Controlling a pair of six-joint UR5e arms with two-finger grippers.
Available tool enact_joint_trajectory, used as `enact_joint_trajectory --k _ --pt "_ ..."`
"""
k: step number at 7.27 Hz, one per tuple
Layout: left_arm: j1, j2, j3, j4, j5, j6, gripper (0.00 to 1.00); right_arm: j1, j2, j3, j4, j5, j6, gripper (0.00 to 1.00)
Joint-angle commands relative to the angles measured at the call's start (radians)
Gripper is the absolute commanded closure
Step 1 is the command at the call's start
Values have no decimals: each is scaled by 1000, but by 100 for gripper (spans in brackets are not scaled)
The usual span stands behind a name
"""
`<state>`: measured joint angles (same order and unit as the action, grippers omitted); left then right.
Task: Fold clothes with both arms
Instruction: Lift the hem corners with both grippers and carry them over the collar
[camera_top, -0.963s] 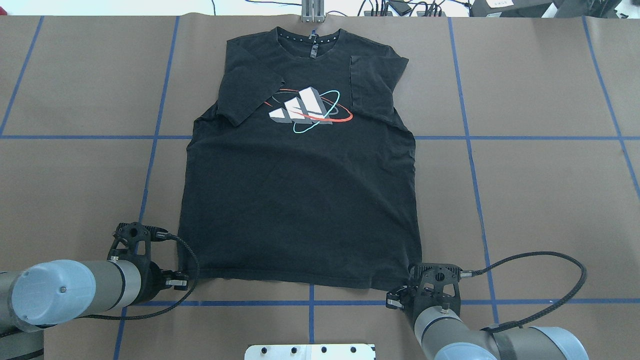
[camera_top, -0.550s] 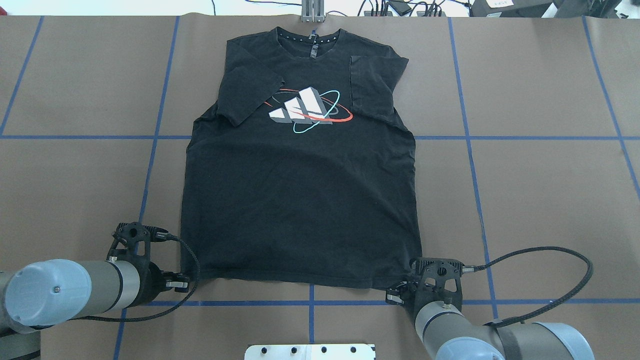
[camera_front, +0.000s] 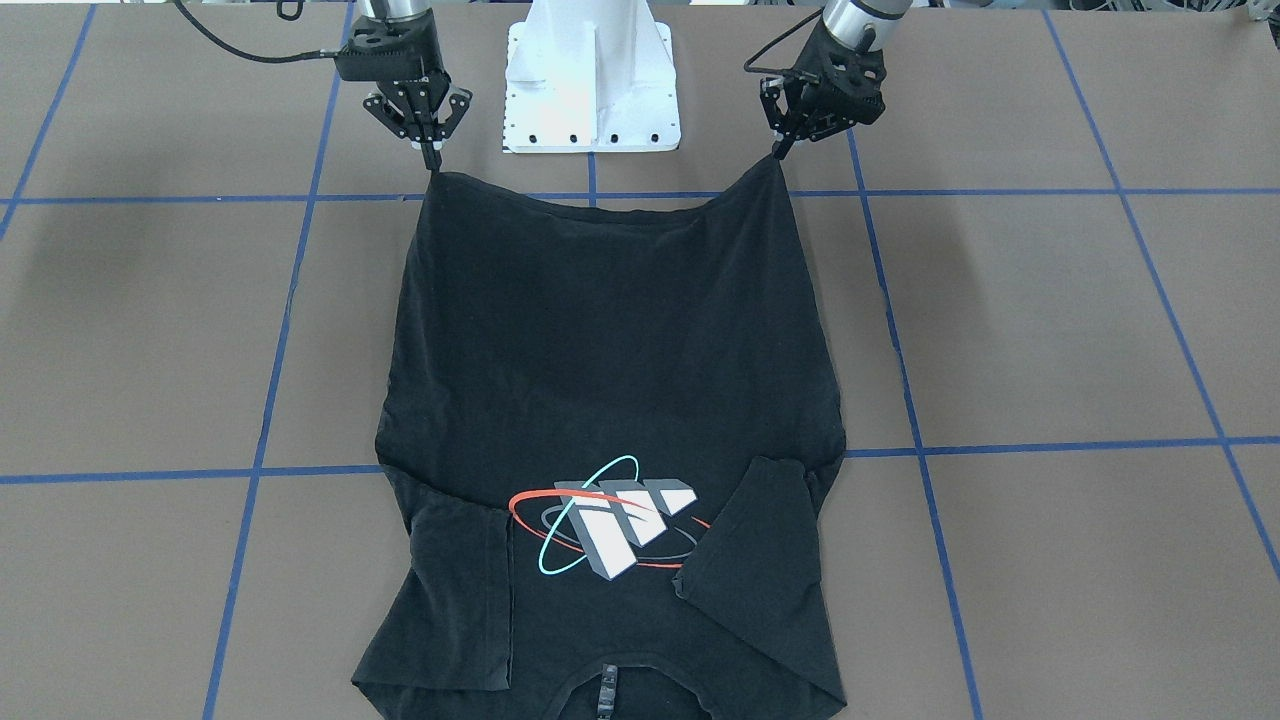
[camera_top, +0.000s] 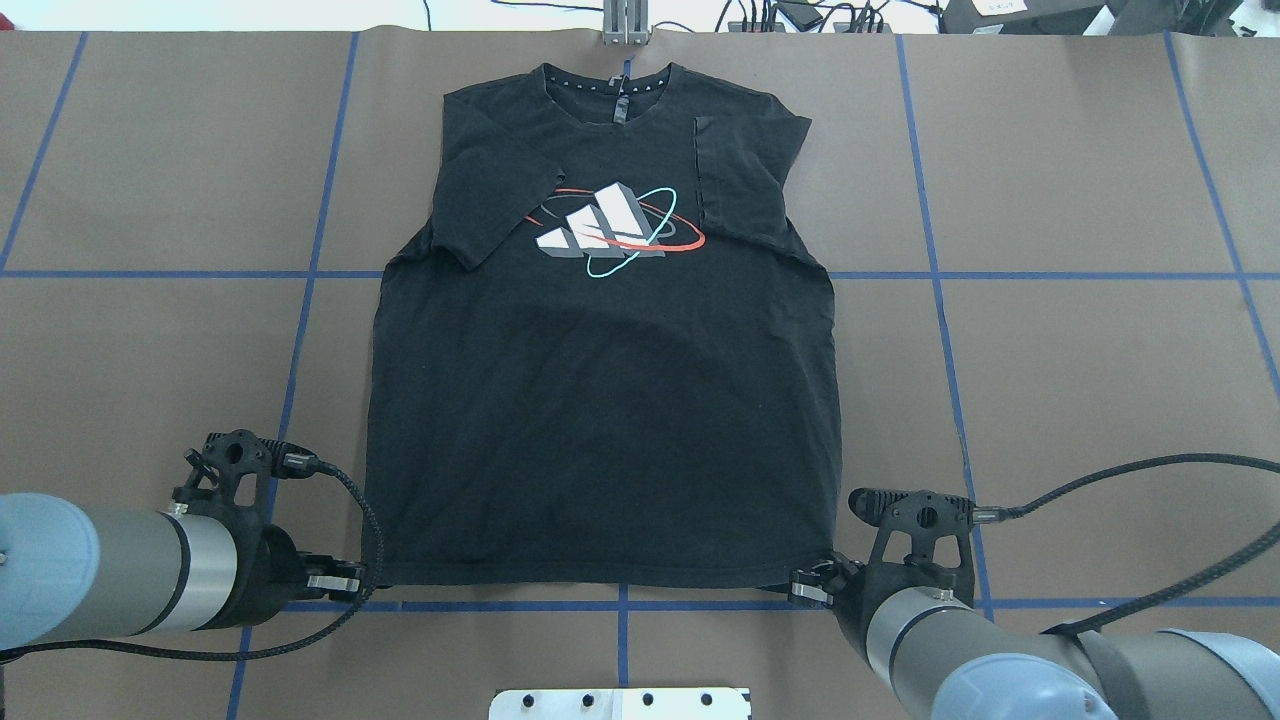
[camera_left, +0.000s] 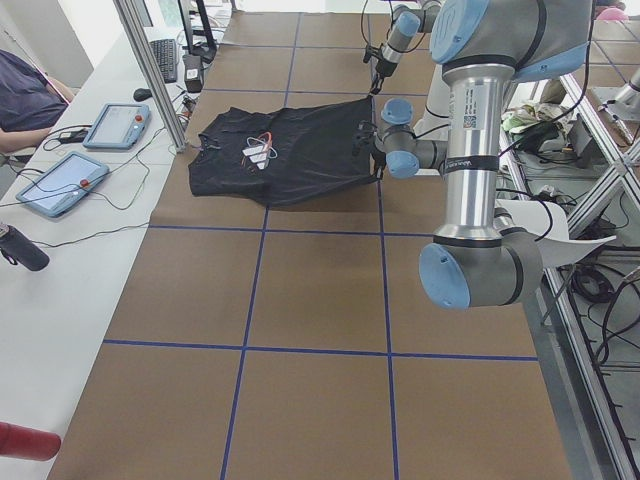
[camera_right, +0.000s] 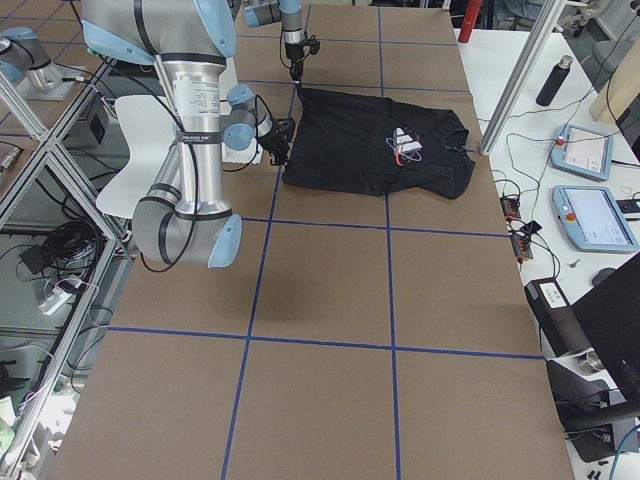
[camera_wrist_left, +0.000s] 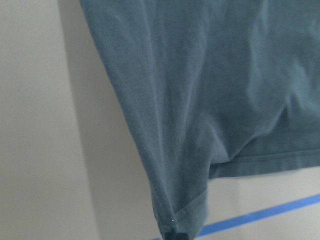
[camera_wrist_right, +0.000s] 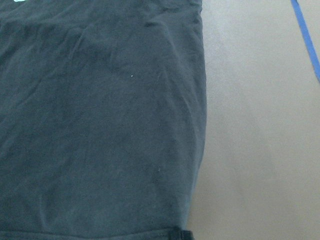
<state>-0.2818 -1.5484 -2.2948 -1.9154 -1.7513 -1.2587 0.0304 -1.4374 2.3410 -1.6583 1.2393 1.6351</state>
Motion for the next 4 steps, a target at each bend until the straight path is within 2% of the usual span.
enact_joint_trajectory --k 1,3,4 --pt "-14 26 -98 58 -33 -4 100 -42 -11 102 -78 8 2 100" --pt "-11 82 -176 58 -34 -8 100 -133 -8 223 -197 0 17 100" --pt "-14 68 -184 73 -36 -5 100 -141 3 254 -225 2 16 100"
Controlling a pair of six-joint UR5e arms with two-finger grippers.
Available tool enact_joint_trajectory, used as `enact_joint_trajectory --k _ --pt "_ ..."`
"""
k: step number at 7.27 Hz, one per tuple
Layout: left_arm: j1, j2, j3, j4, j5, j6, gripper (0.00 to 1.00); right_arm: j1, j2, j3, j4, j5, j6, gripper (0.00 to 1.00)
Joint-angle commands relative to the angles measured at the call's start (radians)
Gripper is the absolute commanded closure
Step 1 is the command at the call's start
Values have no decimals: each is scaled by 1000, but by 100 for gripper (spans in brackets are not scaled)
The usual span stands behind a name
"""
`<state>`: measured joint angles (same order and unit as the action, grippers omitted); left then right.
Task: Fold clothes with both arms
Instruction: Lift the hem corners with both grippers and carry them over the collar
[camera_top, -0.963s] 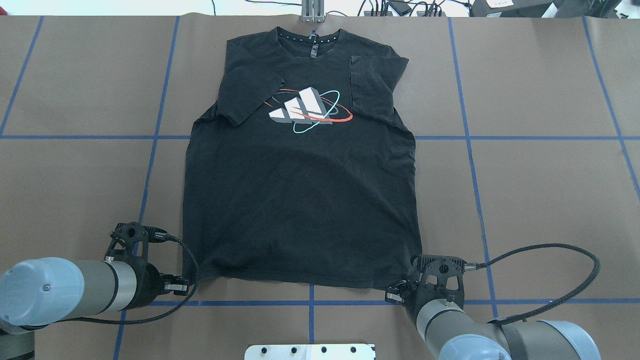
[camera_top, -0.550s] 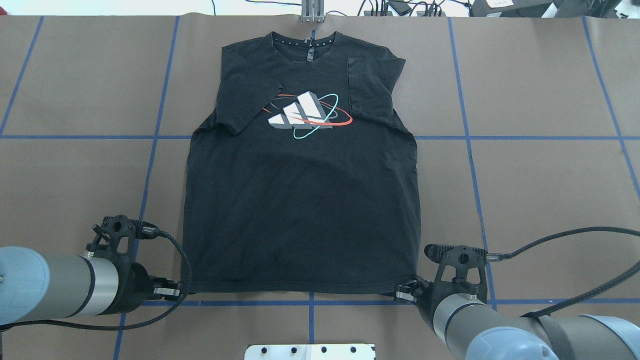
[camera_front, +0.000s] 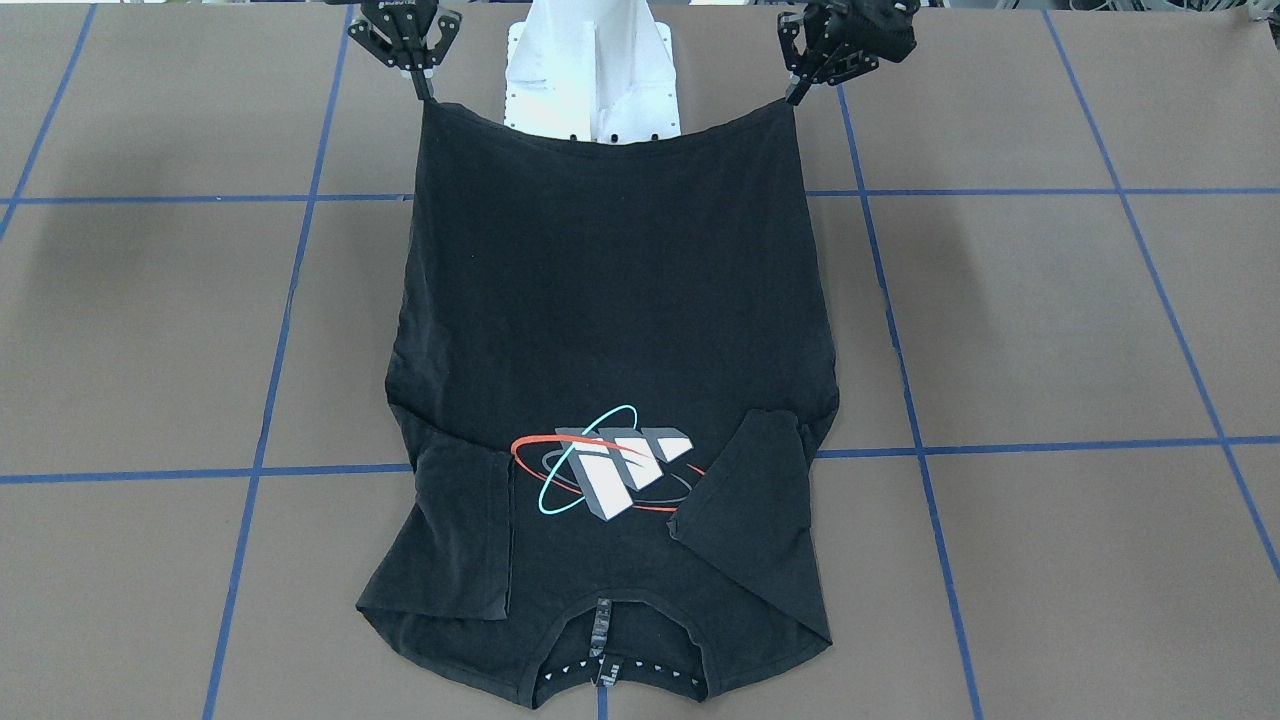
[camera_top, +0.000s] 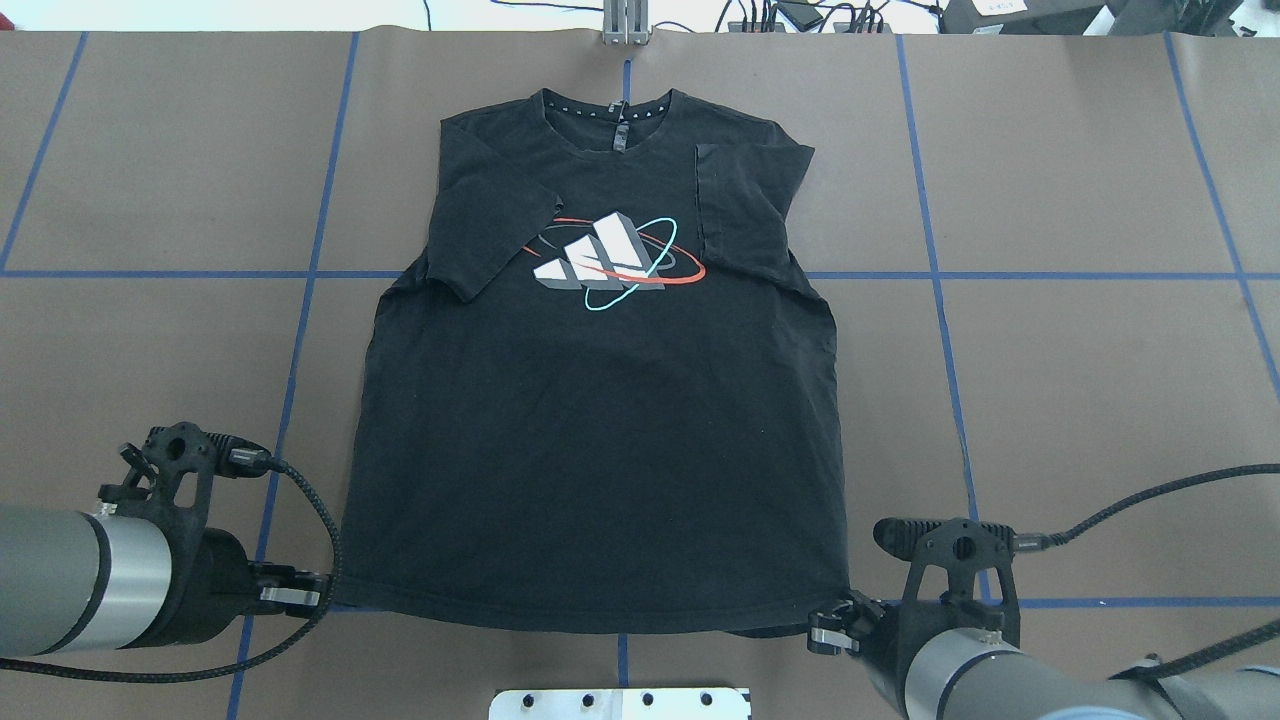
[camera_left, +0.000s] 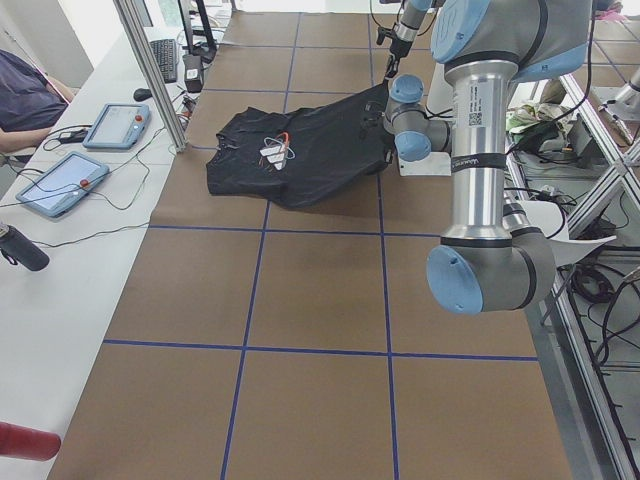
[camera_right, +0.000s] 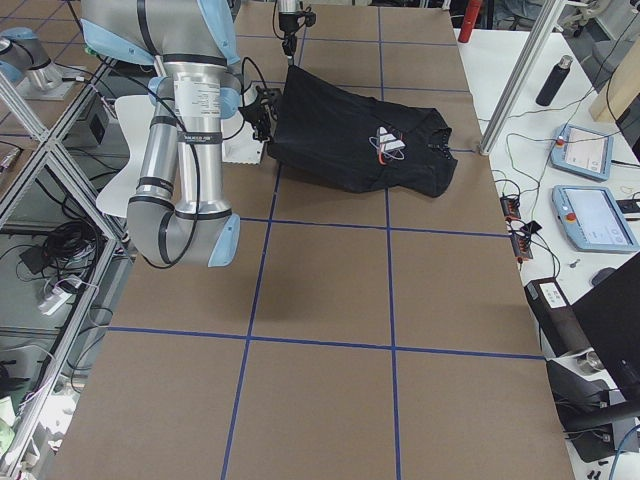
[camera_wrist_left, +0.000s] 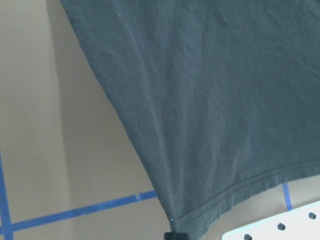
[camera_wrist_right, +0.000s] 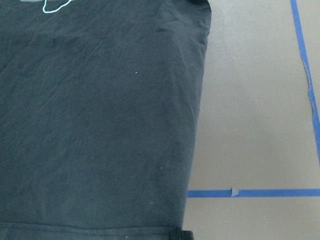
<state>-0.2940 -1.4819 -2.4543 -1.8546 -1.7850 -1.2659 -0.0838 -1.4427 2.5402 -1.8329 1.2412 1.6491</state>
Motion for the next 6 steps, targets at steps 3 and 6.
enact_joint_trajectory --k 3,6 --pt "-83 -165 62 100 -31 37 100 111 76 46 -55 7 -18 100" --pt "-296 -436 271 198 -30 201 100 255 146 6 -55 6 -90 100"
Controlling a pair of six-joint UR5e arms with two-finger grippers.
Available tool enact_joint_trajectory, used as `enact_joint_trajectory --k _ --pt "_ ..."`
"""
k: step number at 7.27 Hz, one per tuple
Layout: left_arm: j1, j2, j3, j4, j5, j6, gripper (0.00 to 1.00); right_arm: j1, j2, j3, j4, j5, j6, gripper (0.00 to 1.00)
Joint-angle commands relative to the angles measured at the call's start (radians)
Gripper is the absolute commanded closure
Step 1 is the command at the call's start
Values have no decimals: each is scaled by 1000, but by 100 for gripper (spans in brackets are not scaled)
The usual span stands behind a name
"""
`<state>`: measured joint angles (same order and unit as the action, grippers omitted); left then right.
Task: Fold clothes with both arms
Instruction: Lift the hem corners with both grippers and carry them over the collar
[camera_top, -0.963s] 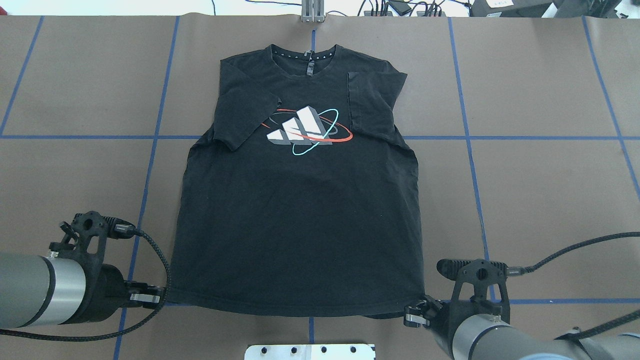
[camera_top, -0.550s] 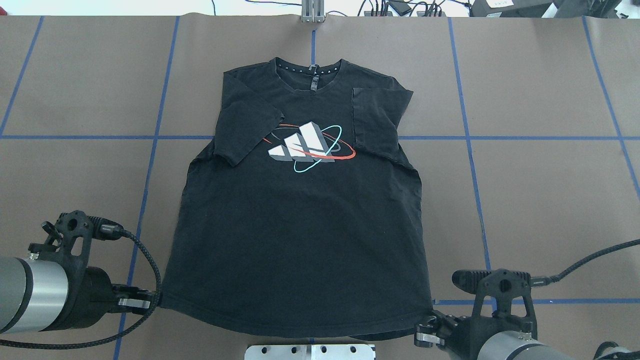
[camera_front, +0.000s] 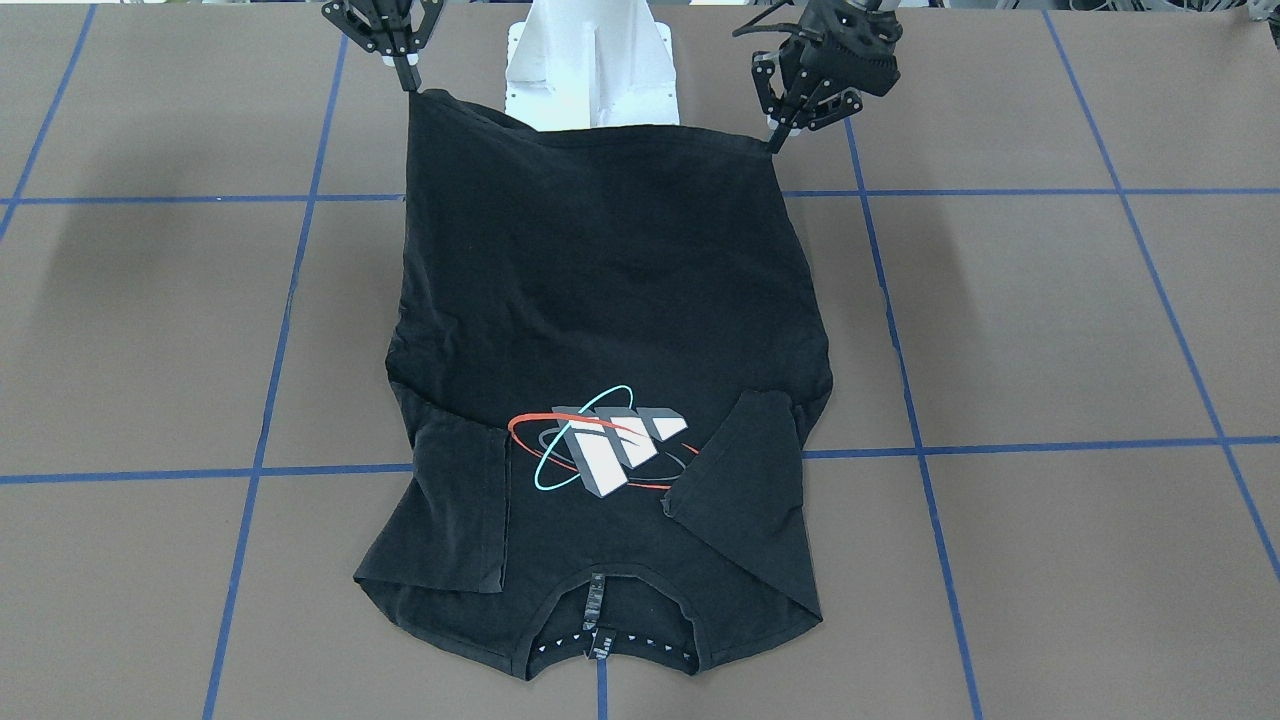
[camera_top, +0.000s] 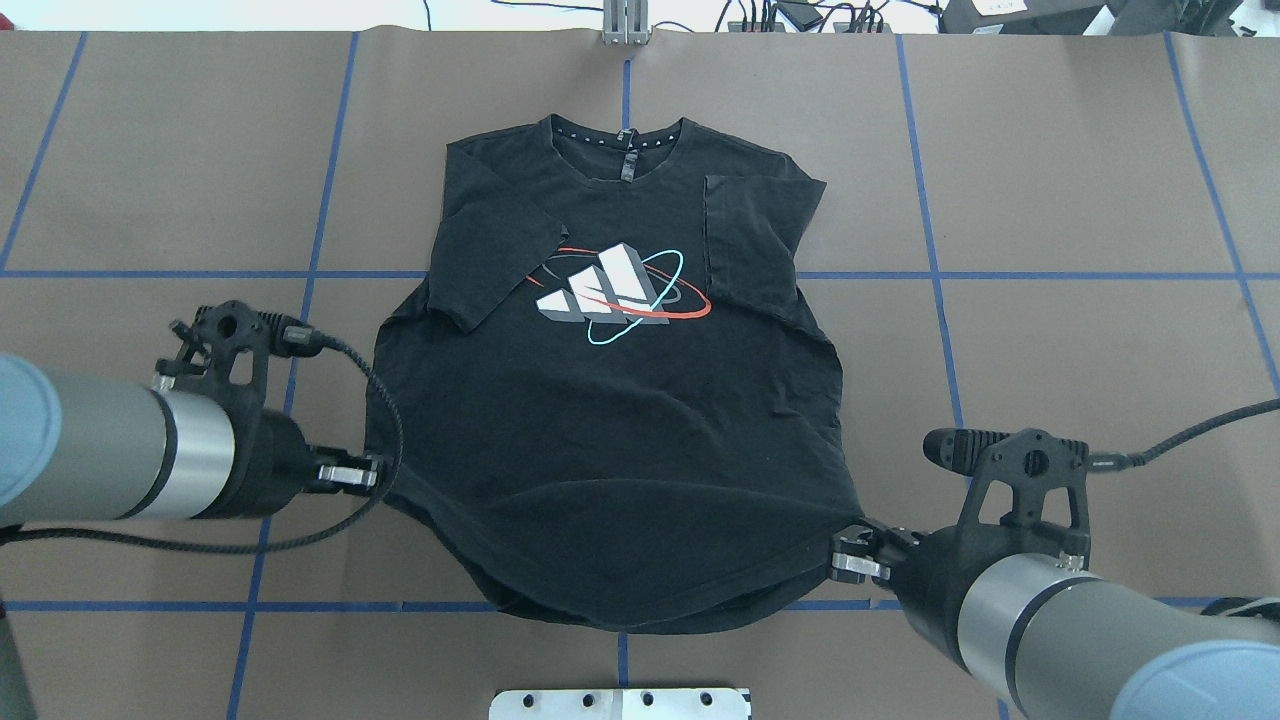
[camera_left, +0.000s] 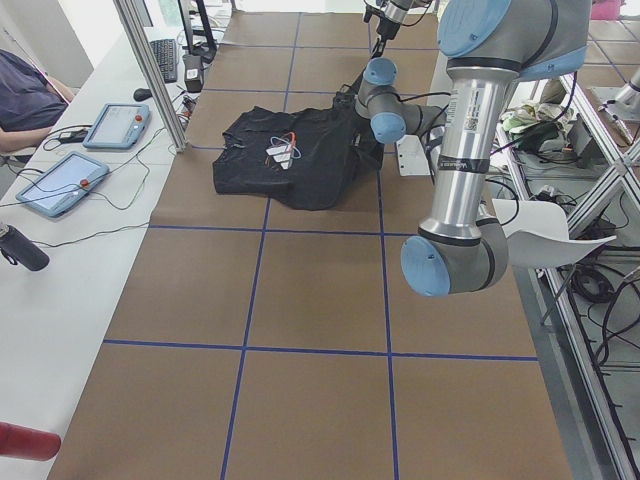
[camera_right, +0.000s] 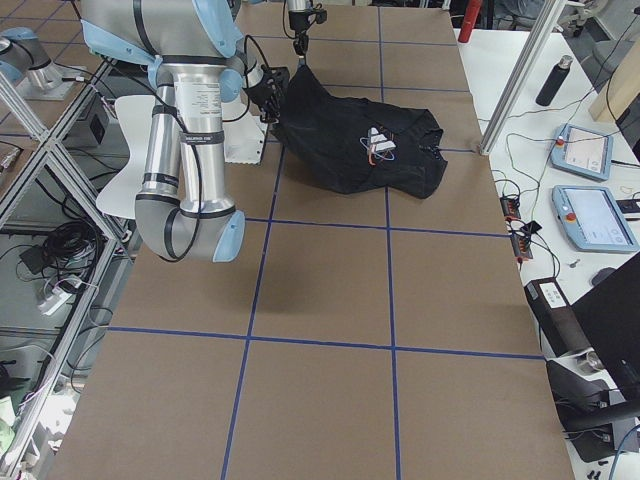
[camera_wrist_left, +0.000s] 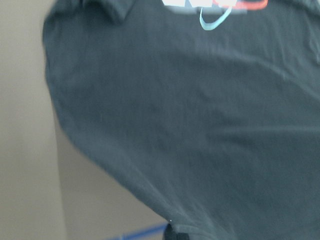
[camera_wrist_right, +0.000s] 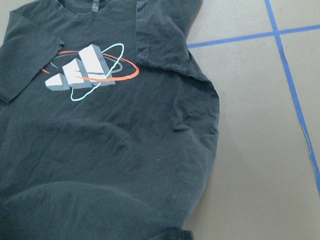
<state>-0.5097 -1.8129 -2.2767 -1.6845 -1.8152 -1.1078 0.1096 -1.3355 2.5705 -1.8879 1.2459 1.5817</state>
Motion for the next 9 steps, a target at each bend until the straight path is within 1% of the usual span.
enact_joint_trajectory --k 1,2,3,4,5,6,7,8,9 --pt "-152 -161 144 32 -1 102 100 114 80 -48 -2 3 -34 100" --pt "-215 -201 190 34 -1 152 100 186 113 -81 -2 41 -66 100" --pt "-266 -247 251 32 -1 210 100 268 157 -136 0 99 -115 100" --pt "-310 -299 320 29 2 258 100 338 226 -218 1 124 -129 100" --pt "-360 -353 391 28 -1 276 100 408 281 -301 4 170 -173 100" --pt "-386 -403 469 23 1 278 100 473 332 -388 12 202 -199 100" --pt "-400 -455 547 19 4 286 100 525 407 -480 12 231 -219 100" --pt "-415 -489 619 5 7 307 100 565 477 -581 13 247 -235 100" --pt "-430 -499 693 -51 7 322 100 599 520 -654 13 257 -250 100"
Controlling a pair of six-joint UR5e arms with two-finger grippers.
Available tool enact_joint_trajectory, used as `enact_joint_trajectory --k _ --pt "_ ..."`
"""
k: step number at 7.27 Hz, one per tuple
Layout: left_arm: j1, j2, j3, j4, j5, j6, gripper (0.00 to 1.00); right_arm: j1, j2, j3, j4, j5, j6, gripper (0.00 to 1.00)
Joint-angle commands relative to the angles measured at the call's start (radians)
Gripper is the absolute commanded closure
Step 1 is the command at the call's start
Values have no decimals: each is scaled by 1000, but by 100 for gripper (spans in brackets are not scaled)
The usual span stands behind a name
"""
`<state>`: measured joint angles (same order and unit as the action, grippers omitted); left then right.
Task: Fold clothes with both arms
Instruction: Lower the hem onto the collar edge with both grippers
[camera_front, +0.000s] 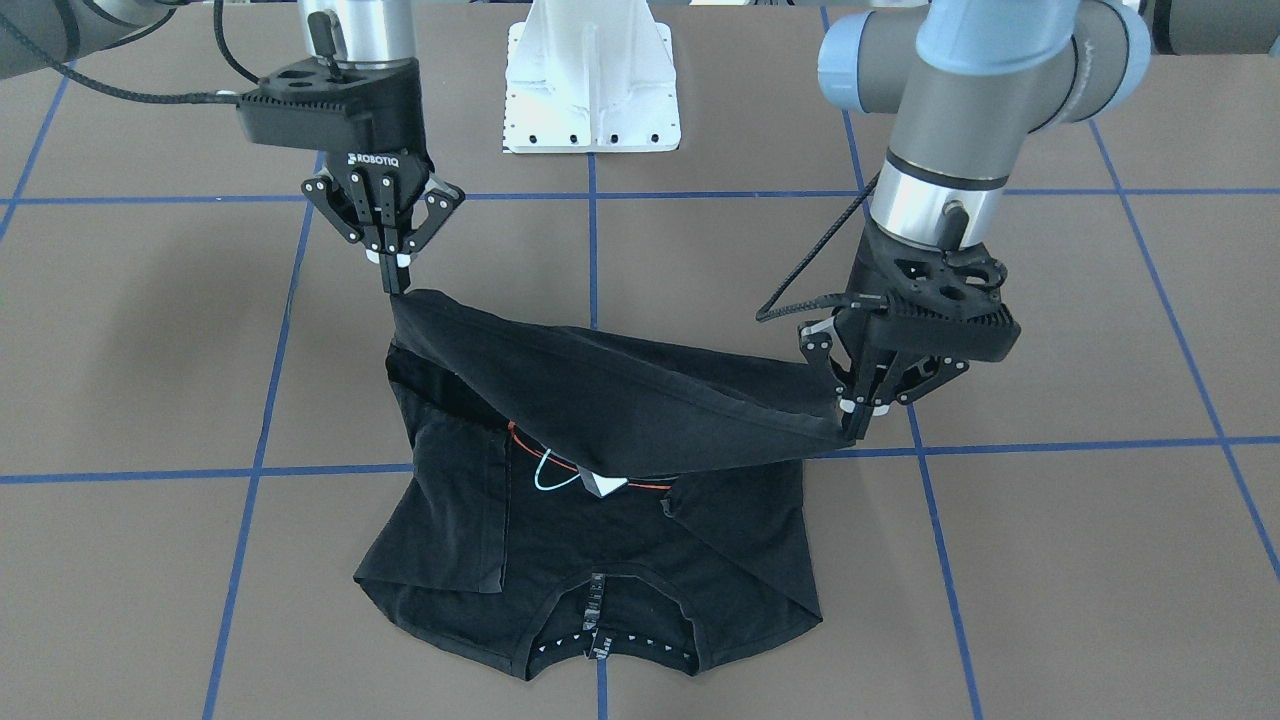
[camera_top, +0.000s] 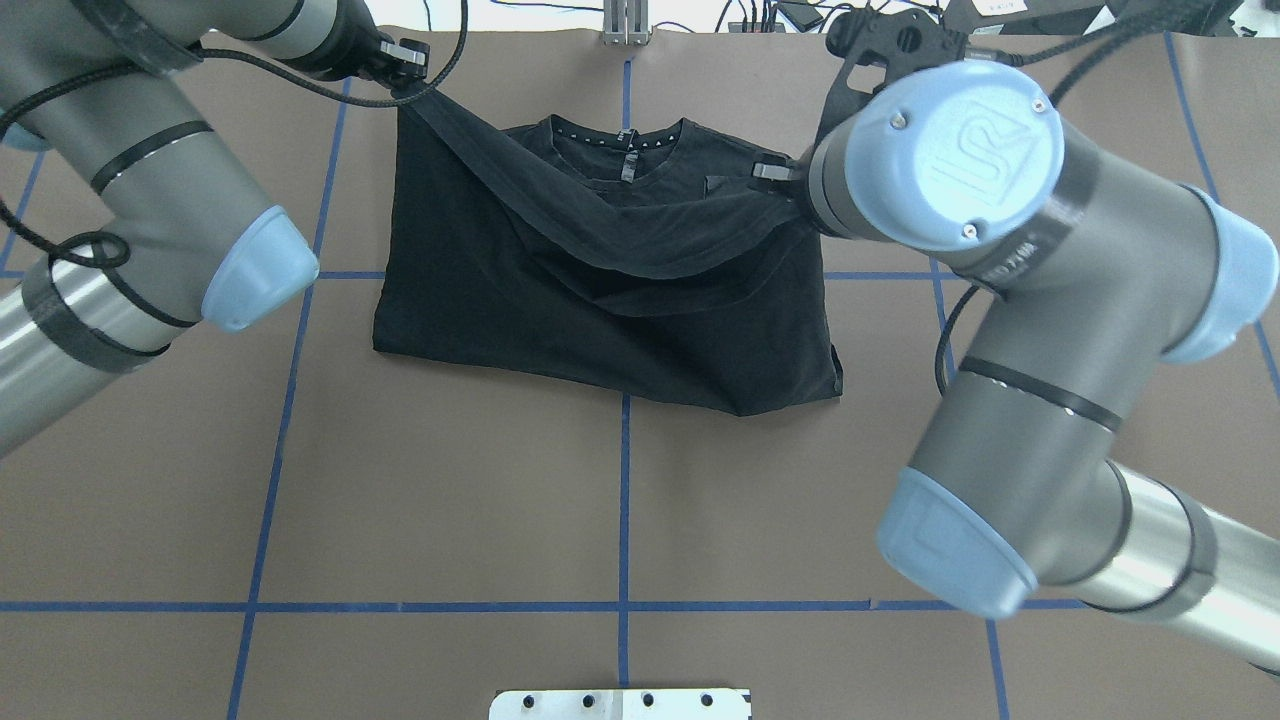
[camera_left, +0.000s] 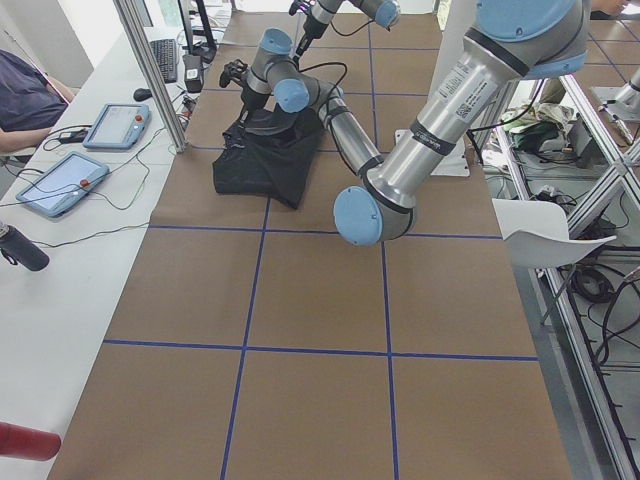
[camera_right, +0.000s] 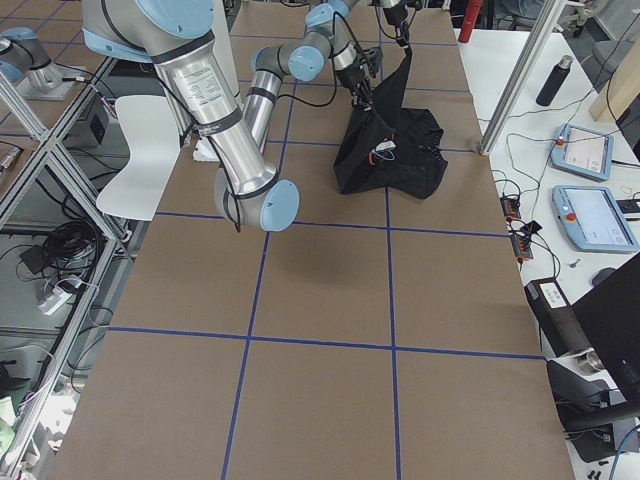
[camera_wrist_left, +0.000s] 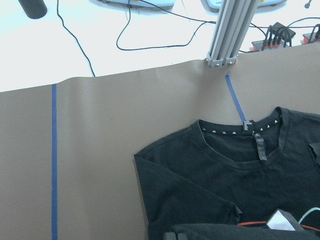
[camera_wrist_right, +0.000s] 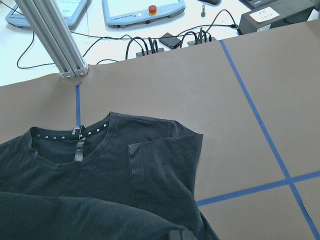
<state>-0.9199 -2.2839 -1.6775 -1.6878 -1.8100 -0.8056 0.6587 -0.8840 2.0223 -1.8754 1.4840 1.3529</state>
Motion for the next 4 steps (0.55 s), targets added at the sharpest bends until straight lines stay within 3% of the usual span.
enact_joint_trajectory --k 1,4 --pt "-25 -46 187 -122 3 28 100 79 106 -187 16 30 -32 100" --pt "-23 -164 446 -221 38 29 100 146 141 -478 287 79 -86 100"
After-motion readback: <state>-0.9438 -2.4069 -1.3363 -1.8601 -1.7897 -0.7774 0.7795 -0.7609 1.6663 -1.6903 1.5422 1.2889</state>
